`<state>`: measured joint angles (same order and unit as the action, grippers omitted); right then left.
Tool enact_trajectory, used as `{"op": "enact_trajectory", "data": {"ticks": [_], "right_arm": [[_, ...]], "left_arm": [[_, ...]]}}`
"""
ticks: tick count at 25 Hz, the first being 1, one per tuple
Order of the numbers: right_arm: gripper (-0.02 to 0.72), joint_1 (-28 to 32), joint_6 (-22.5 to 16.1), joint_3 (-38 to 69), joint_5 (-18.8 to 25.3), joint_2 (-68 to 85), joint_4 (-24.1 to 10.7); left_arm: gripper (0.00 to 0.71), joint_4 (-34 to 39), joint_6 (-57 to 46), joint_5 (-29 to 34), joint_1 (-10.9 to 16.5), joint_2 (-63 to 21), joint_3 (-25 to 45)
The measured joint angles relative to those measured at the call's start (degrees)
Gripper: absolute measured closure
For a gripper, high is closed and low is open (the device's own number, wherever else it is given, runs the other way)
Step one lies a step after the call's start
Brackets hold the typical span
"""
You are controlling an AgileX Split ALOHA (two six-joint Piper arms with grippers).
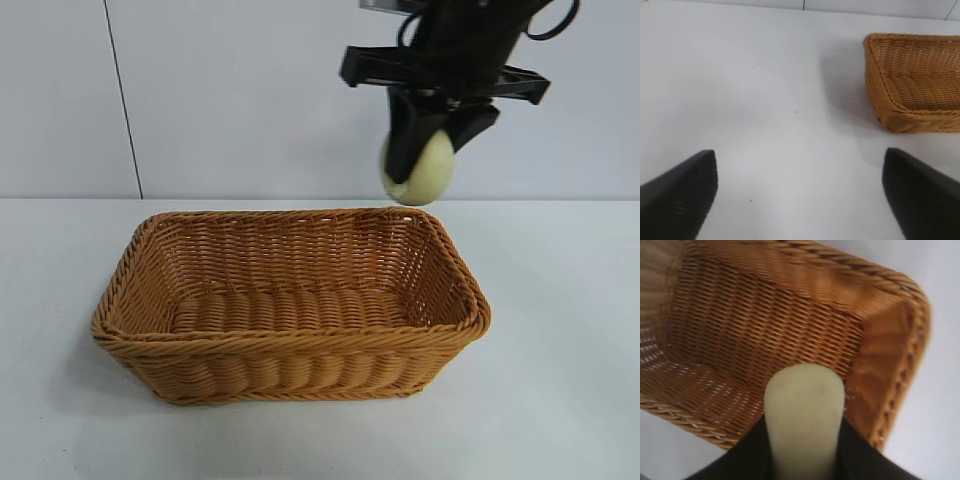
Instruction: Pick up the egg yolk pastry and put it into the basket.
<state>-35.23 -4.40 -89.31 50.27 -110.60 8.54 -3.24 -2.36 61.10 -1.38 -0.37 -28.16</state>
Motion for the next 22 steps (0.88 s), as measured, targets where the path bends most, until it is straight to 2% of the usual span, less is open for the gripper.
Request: {"op": "enact_trajectory", "data": {"ticks": [6,8,10,12,15,18,22], "right_arm": [[0.536,-0.76,-0.16,-0.05,-3.57,-8.05,0.13],[0.511,-0.76,-0.28,-0.05,-3.86,-10.37,0.13],[0.438,-0.76,-0.28,-0.05,-3.86,-11.94,0.13],[0.279,-0.76,-0.28,-0.05,-4.00,-12.45,0.13],[0.097,-0.76,-0.28,-0.05,-4.22,-12.33,0.13],[0.034,-0.76,-0.28,-1.20,-2.34,-11.62,-0.64],[0.018,-0.59,-0.81,-7.49,5.65,-10.59,-3.32]], "left_arm": [[0.020,0.00,0.00,0.00,0.00,0.00,0.00],[0.020,0.00,0.00,0.00,0.00,0.00,0.00],[0.020,0.00,0.00,0.00,0.00,0.00,0.00],[0.020,0.00,0.00,0.00,0.00,0.00,0.00],[0.020,0.00,0.00,0.00,0.00,0.00,0.00],[0.020,0.00,0.00,0.00,0.00,0.00,0.00],[0.020,0.00,0.00,0.00,0.00,0.00,0.00]]}}
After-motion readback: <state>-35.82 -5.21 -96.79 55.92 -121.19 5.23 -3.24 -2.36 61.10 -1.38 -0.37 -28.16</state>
